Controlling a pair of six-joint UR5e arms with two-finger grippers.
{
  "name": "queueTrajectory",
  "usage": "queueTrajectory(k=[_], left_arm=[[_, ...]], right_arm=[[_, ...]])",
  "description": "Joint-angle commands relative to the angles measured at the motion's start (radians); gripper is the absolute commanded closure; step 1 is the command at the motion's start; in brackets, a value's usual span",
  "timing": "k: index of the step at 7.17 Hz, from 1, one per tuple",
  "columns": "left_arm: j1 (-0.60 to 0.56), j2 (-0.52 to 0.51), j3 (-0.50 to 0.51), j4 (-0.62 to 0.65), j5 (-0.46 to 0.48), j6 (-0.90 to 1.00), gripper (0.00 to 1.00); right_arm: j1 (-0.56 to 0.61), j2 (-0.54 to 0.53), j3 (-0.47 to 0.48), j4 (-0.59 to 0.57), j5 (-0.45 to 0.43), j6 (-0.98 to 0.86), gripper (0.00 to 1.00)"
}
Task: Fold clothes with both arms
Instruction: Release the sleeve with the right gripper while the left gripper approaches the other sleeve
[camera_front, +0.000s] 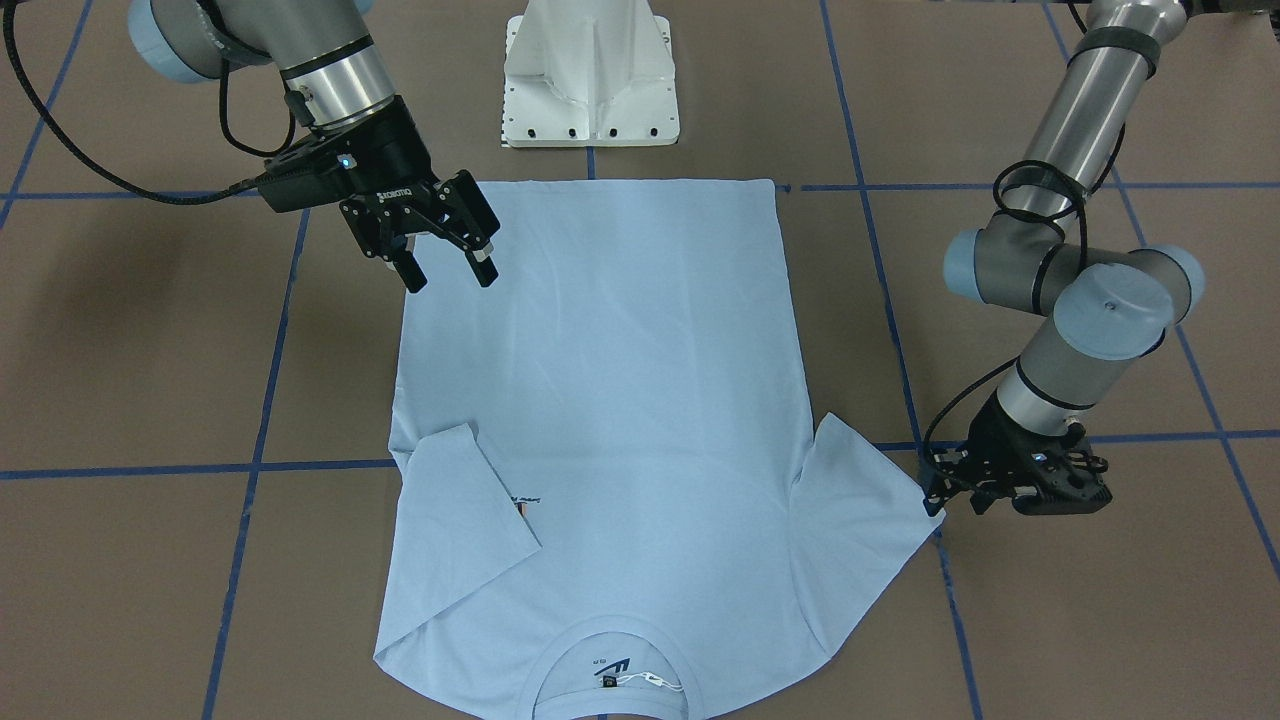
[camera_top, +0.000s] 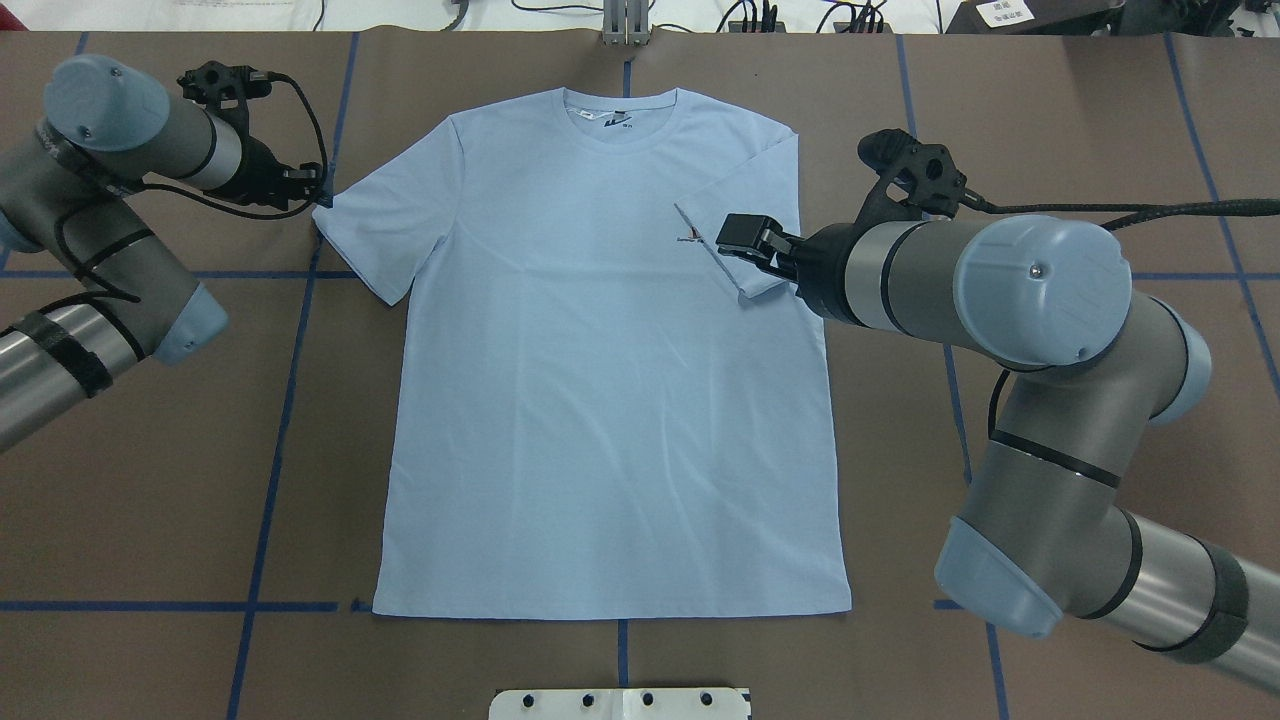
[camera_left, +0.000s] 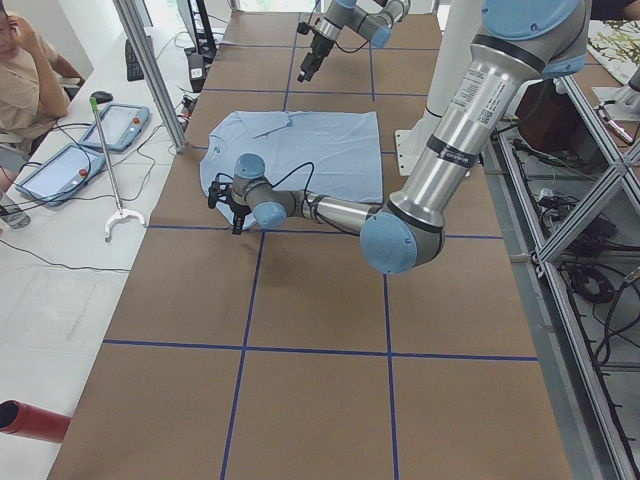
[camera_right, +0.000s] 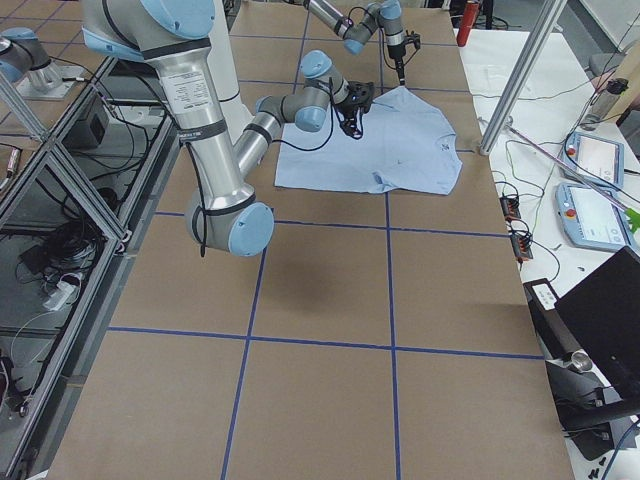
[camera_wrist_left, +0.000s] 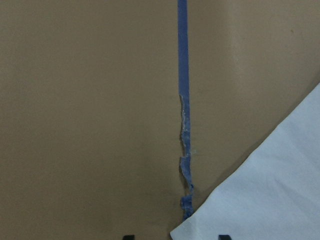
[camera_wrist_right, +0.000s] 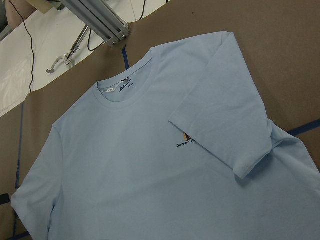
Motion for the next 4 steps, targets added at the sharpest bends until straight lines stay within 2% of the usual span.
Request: queueTrajectory(k=[1,4], left_arm=[[0.004,-0.009,0.028,-0.024,0.0,0.0,0.36],[0.02,-0.007,0.032,-0.024,0.0,0.0,0.37]], right_arm=[[0.002,-0.007,0.004,0.0,-0.009,0.0,0.0],[0.0,-0.018,0.004,0.0,-0.023,0.0,0.0]])
